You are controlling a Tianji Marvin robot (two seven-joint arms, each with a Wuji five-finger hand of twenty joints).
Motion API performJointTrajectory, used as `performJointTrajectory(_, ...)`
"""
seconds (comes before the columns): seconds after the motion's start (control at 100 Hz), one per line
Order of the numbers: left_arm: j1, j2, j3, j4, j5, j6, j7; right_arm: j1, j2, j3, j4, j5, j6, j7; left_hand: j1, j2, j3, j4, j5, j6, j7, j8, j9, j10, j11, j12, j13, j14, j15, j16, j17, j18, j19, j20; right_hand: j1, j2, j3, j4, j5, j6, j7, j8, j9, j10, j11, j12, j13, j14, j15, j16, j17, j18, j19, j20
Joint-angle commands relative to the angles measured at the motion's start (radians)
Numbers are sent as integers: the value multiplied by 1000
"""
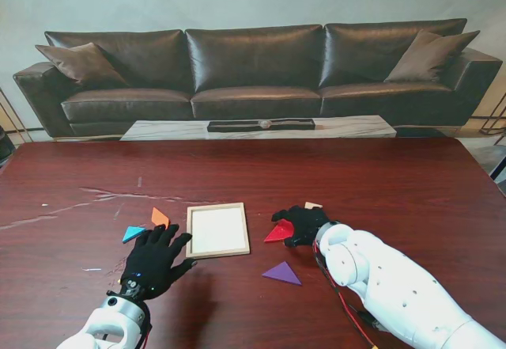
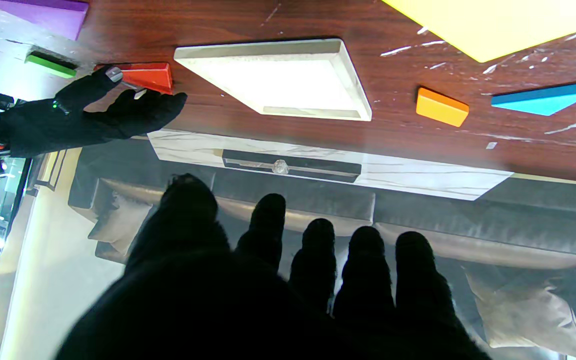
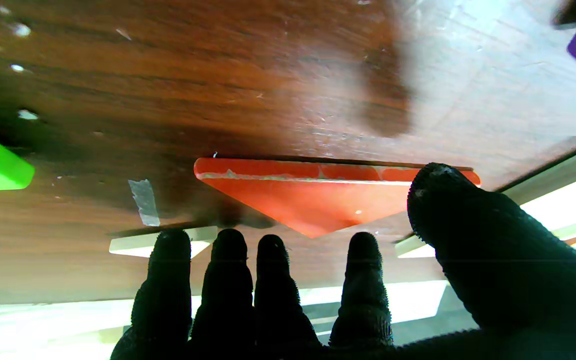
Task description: Assemble the tangram pieces into a square
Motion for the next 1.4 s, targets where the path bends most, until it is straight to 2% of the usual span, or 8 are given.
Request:
performJointTrajectory(0.0,-8,-1,3,10,-18,-9,-7,6,-9,-10,11,3,4,-7,20,9,-9,39,1,-8,-8,6,-18,-12,-17,-8,-12,-11,-16,-7,-5,0,-16,8,-42,-23,17,-21,-38,-36,9,15,-32,-3,-3,1,-29,-2,1,4,-13,-14,16,21)
performJointTrajectory(0.41,-17,-2,2,22,-48,-18,-17,54,-23,-81,79,50,7,-14,26,8,-8,40,2,-6,-7,7,-16,-11,-17,-7,-11,-12,-18,-7,-4,-2,-20,9,-12,-33,42,-23,-35,-38,40,33,-32,-7,12,8,-12,-1,14,10,-3,-20,33,33)
performJointTrajectory(0.55,-15,-2,0,22,-42,-19,-10,62,-26,-103,98,59,5,-18,28,8,-8,40,5,-6,-5,8,-14,-11,-16,-7,-7,-13,-16,-6,0,-2,-19,10,13,-45,65,-25,-33,-50,88,48,-29,-34,52,25,11,-8,27,17,13,-29,48,44)
performJointTrajectory(0.61,-14,-2,-1,21,-39,-19,-8,62,-29,-109,108,63,5,-26,30,9,-7,39,7,-7,-4,8,-14,-12,-15,-6,-6,-13,-15,-5,3,-2,-18,11,22,-49,71,-27,-45,-99,97,55,-28,-59,67,31,19,-12,33,20,20,-35,55,50)
performJointTrajectory(0.9,-11,-3,-1,20,-29,-15,3,71,-35,-145,145,83,-9,-35,44,7,-4,41,15,-8,3,9,-11,-14,-10,-6,2,-18,-7,-3,9,-4,-10,15,61,-68,99,-29,-47,-123,96,239,-29,-90,162,67,48,-50,80,48,31,-55,80,75)
performJointTrajectory(1.07,-9,-3,-2,19,-24,-13,9,80,-38,-179,168,84,-15,-42,51,6,-4,41,22,-11,10,10,-11,-15,-7,-5,4,-19,-2,-2,9,-5,-3,16,100,-79,122,-26,-29,-112,222,288,24,-107,226,90,97,-86,136,79,60,-75,106,94)
performJointTrajectory(1.22,-5,-4,-4,18,-18,-12,17,88,-42,-202,187,85,-23,-54,56,5,-4,41,27,-12,17,11,8,-9,13,2,7,-19,2,-1,11,-6,5,17,116,-100,148,-27,-26,-46,446,220,113,-120,267,114,164,-115,175,102,96,-86,109,104)
performJointTrajectory(1.39,-2,-4,-6,15,-10,-6,23,98,-45,-226,200,85,-26,-57,59,2,-4,41,30,-12,22,10,3,-6,23,2,9,-20,7,-1,12,-8,14,17,105,-117,166,-28,-3,-9,559,192,148,-118,300,131,200,-131,182,106,91,-65,122,111)
